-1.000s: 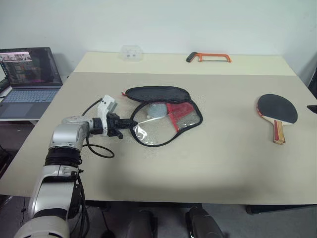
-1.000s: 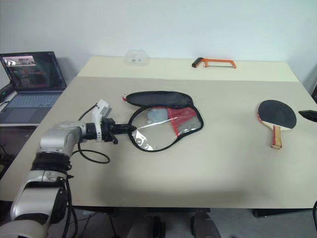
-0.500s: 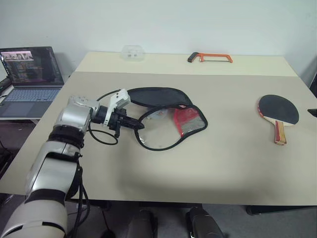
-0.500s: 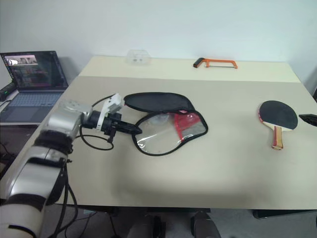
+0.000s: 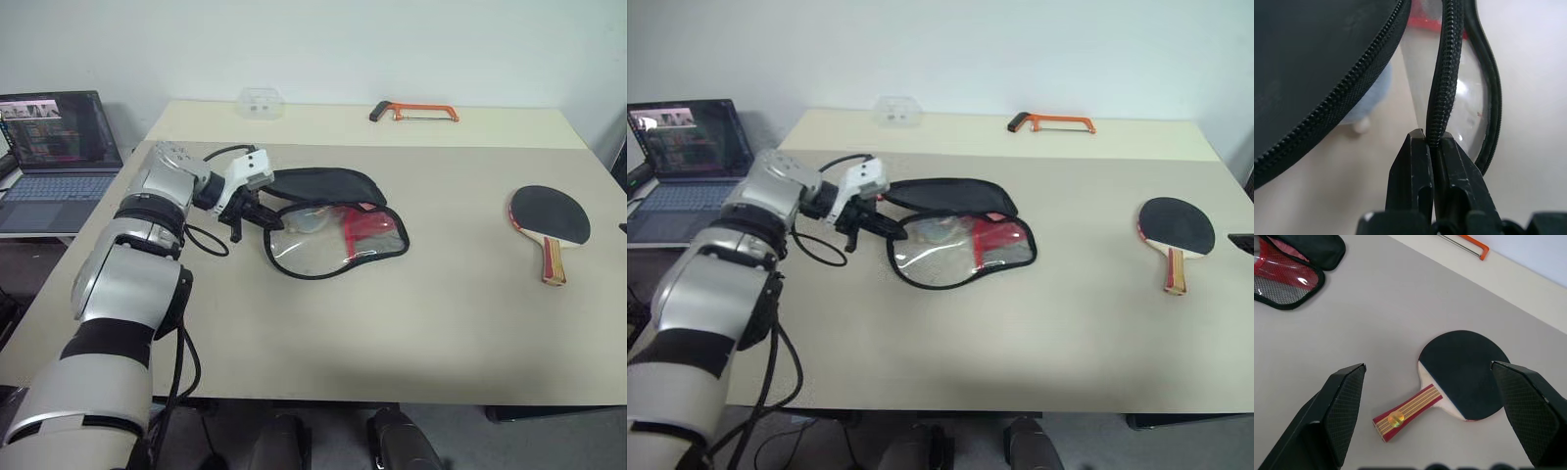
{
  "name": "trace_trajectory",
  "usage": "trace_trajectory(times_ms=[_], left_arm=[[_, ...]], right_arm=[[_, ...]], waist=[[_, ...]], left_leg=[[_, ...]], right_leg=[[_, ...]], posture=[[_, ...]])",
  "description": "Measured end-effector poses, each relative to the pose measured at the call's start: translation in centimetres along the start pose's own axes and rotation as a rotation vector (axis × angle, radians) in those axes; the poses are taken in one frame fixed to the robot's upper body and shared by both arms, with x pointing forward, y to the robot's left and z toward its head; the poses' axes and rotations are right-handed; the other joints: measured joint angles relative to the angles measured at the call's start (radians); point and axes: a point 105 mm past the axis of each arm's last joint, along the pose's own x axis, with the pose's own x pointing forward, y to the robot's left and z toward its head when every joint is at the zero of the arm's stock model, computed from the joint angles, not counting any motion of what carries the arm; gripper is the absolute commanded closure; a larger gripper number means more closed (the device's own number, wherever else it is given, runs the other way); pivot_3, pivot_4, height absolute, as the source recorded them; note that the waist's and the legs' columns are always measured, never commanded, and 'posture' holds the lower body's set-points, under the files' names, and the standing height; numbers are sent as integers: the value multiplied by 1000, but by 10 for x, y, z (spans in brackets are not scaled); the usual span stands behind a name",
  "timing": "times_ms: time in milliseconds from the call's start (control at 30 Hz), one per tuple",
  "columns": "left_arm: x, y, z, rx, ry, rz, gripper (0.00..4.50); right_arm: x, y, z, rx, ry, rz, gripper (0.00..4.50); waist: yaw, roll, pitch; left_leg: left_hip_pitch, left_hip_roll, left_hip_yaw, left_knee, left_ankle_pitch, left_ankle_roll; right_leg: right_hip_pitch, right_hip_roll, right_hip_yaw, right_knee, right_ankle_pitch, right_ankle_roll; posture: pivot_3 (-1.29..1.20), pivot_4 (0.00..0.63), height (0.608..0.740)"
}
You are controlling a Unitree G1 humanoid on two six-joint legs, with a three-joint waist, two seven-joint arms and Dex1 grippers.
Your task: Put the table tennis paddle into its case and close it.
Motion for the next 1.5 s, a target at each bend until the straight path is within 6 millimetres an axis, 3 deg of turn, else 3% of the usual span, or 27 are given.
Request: trace_trajectory(times_ms=[300, 567, 833, 1067, 1200, 1500], left_arm=[[-4, 12, -24, -31, 100, 124, 4483], [-9, 25, -47, 124, 345, 248, 4483], [-20, 54, -53, 298, 479, 533, 4483], [-15, 64, -45, 301, 415, 661, 4483], [-11, 59, -42, 246, 346, 619, 3443], [-9, 59, -44, 259, 327, 623, 171]], right_arm=[[-1, 2, -4, 2, 14, -10, 0], [0, 1, 0, 0, 5, -11, 0], [3, 3, -2, 5, 4, -2, 0], [3, 3, -2, 6, 2, -2, 0], [4, 4, -2, 6, 1, -1, 0], [6, 4, 2, 0, -13, 3, 0]], waist=[[-1, 0, 0], [-3, 0, 0], [0, 0, 0], [3, 0, 0], [4, 0, 0], [4, 0, 0]], left_leg=[[0, 0, 0, 0, 0, 0], [0, 0, 0, 0, 0, 0], [0, 0, 0, 0, 0, 0], [0, 0, 0, 0, 0, 0], [0, -1, 1, 0, 0, 0], [0, -1, 1, 0, 0, 0]], right_leg=[[0, 0, 0, 0, 0, 0], [0, 0, 1, 0, 0, 0], [0, 0, 0, 0, 0, 1], [0, -1, 0, 0, 0, 1], [0, -1, 0, 0, 0, 1], [0, -1, 0, 0, 0, 1]], posture=[[0, 150, 740], [0, 150, 740], [0, 150, 740], [0, 150, 740], [0, 150, 740], [0, 150, 740]])
